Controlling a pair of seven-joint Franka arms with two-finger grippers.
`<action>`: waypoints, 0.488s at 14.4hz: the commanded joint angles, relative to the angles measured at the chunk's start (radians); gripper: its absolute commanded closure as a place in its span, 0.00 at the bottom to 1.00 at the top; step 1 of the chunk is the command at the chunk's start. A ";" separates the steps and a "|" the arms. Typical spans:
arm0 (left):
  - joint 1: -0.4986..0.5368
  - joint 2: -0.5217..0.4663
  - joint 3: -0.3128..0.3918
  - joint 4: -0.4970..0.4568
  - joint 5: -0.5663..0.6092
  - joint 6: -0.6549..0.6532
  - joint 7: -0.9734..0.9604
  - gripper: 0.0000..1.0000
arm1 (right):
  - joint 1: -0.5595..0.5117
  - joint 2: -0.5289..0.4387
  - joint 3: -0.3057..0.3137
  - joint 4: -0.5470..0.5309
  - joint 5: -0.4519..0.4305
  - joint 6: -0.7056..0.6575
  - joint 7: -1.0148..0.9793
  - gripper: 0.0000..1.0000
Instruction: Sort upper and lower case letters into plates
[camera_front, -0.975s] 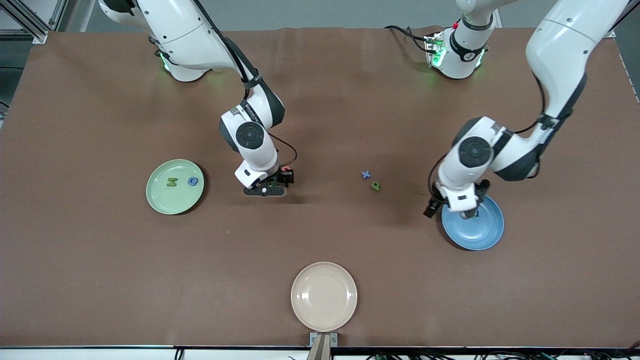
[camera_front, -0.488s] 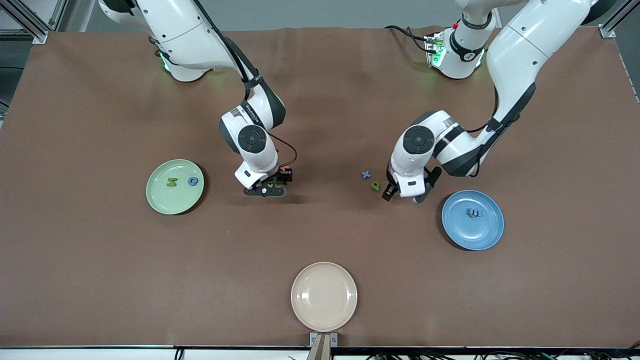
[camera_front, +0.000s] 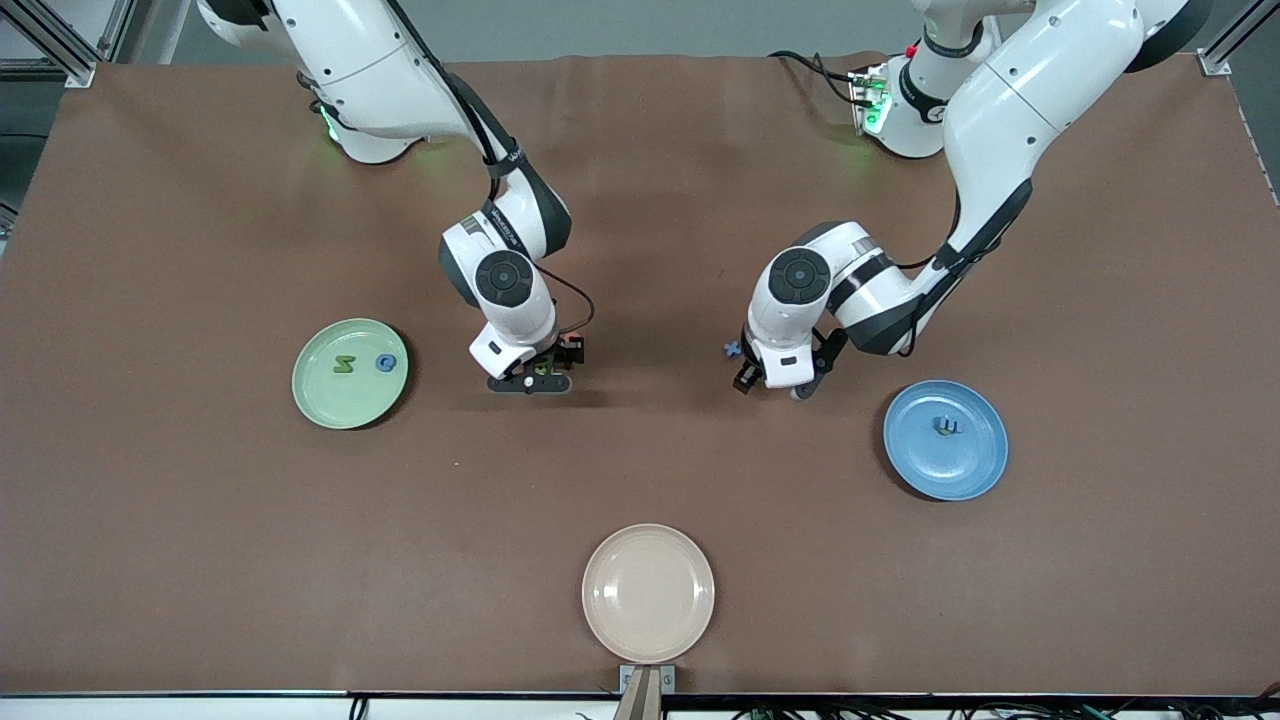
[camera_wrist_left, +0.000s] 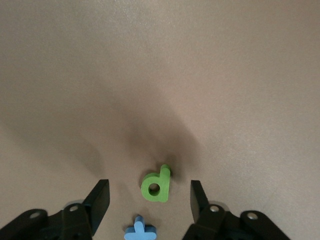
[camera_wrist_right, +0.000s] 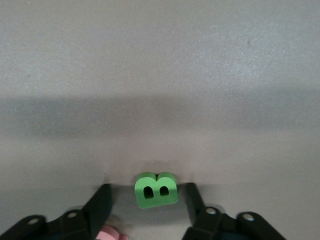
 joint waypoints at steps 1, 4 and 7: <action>-0.002 0.028 0.002 0.019 0.026 0.009 -0.022 0.32 | -0.003 0.010 -0.009 -0.008 -0.018 -0.005 -0.013 0.52; -0.002 0.045 0.003 0.030 0.026 0.017 -0.022 0.37 | -0.008 0.009 -0.010 -0.010 -0.017 -0.005 -0.013 0.88; -0.016 0.057 0.005 0.045 0.024 0.017 -0.028 0.48 | -0.026 0.007 -0.010 -0.010 -0.017 -0.005 -0.008 1.00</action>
